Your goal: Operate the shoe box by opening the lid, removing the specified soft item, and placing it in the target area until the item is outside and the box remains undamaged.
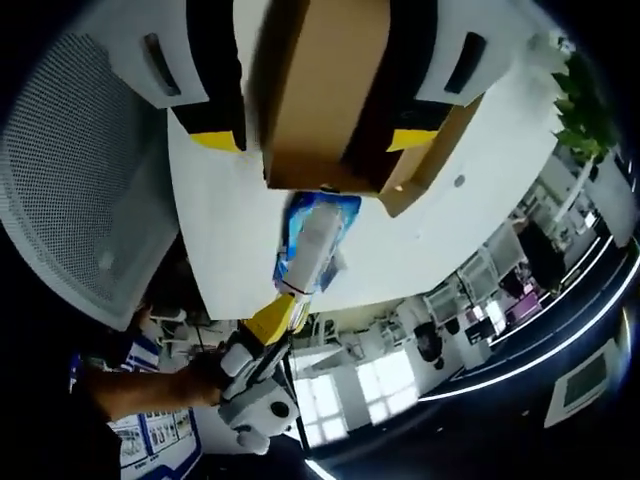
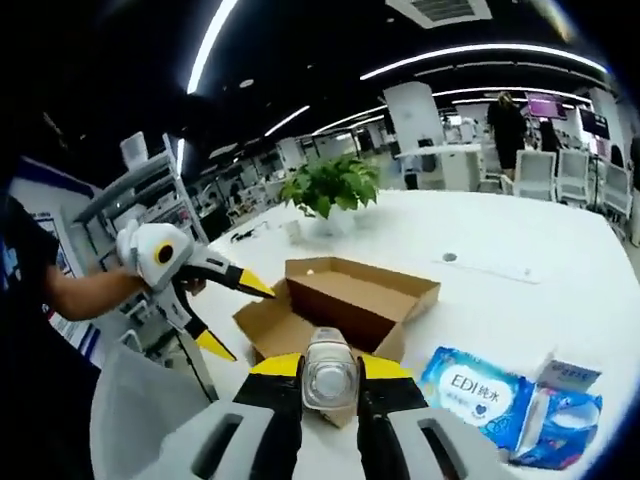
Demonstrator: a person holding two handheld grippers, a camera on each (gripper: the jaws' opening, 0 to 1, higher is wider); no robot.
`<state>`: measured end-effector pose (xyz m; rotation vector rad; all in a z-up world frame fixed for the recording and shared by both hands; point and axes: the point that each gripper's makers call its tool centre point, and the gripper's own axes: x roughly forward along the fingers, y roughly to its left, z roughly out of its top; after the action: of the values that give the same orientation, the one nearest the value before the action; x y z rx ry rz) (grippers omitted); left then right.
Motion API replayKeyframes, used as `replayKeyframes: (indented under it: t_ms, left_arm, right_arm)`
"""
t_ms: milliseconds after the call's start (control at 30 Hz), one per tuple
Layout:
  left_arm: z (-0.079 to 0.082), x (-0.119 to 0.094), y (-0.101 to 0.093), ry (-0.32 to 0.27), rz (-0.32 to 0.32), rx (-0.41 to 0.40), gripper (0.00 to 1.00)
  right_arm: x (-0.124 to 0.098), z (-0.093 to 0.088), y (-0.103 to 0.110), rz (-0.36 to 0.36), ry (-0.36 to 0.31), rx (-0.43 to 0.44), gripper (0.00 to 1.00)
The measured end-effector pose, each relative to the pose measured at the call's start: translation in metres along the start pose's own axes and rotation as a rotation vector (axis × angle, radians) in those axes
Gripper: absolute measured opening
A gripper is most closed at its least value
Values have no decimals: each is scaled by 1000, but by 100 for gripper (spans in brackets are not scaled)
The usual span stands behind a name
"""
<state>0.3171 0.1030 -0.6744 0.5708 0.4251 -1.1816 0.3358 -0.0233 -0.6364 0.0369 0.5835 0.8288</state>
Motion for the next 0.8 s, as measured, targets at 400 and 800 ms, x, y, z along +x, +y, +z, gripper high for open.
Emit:
replayKeyframes:
  t_ms: [400, 800]
  left_arm:
    - [-6, -16, 3, -18, 48, -115, 70]
    - [-12, -33, 6, -25, 96, -176, 77]
  right_arm:
    - [-12, 8, -29, -29, 88, -246, 16]
    - [-19, 13, -57, -52, 177, -428, 16]
